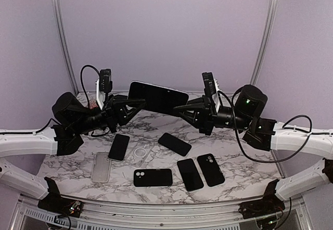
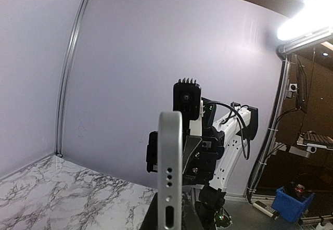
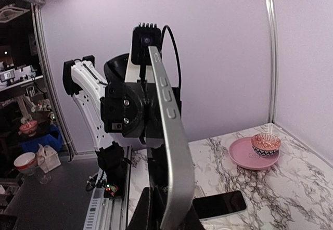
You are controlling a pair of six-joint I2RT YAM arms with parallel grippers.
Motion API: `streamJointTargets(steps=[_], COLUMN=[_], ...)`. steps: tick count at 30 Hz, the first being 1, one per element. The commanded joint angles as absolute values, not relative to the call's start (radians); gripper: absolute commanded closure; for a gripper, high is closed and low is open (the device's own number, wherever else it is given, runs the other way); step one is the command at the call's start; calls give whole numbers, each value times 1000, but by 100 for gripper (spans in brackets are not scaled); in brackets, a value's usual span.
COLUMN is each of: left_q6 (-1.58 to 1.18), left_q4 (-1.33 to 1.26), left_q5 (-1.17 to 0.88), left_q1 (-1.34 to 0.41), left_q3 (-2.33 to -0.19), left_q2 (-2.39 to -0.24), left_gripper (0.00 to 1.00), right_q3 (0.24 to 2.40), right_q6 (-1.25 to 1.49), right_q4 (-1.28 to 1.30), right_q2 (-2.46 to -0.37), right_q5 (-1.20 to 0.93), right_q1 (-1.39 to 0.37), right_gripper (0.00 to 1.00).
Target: Put the phone into the phone case
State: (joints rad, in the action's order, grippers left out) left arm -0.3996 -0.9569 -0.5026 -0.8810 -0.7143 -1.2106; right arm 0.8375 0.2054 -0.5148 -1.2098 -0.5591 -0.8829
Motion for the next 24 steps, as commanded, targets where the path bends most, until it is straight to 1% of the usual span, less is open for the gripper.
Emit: streamJointTargets(steps=[1, 2, 3, 4, 5, 6, 7, 8, 9, 12, 14, 17, 21, 24], left_q6=[-397, -374, -333, -266, -149, -54, 63, 157, 234, 383, 417, 453, 495, 504], left_q4=[-1040, -1024, -976, -900, -753, -674, -488, -349, -232, 104, 218, 273, 304, 304], left_q5=[-496, -502, -496, -479, -455, -423, -380, -333, -285, -231, -268, -371, -465, -548], left_q1=[-893, -893, -894, -894, -893, -894, -893, -893, -894, -893, -893, -894, -893, -893], left_q3=[-695, -686, -684, -688, -697, -717, -741, -773, -810, -947, -1026, -1070, -1060, -1044], left_q2=[-1218, -1216, -1203, -1184, -1161, -1136, -1114, -1095, -1085, -1110, -1144, -1191, -1235, -1253], left_gripper=[100, 100, 87, 63, 44, 36, 30, 24, 21, 13, 12, 13, 21, 22], right_q3=[879, 887, 900, 917, 949, 967, 1007, 1036, 1064, 1161, 1228, 1300, 1342, 1349], right_q6=[119, 76, 48, -23, -77, -131, -185, -233, -278, -368, -408, -460, -483, -487], right_q4=[-445, -397, -336, -258, -143, -81, 60, 153, 240, 463, 566, 634, 625, 608], right_q2=[-1167, -1153, -1141, -1131, -1123, -1123, -1126, -1135, -1148, -1220, -1275, -1333, -1351, -1349], right_q5=[-513, -505, -491, -475, -452, -428, -410, -392, -381, -362, -329, -295, -325, -343], right_q1=[-877, -877, -877, -877, -877, -877, -877, -877, -877, -887, -913, -972, -992, -999], right_gripper=[100, 100, 100, 100, 100, 100, 100, 100, 100, 100, 100, 100, 100, 100])
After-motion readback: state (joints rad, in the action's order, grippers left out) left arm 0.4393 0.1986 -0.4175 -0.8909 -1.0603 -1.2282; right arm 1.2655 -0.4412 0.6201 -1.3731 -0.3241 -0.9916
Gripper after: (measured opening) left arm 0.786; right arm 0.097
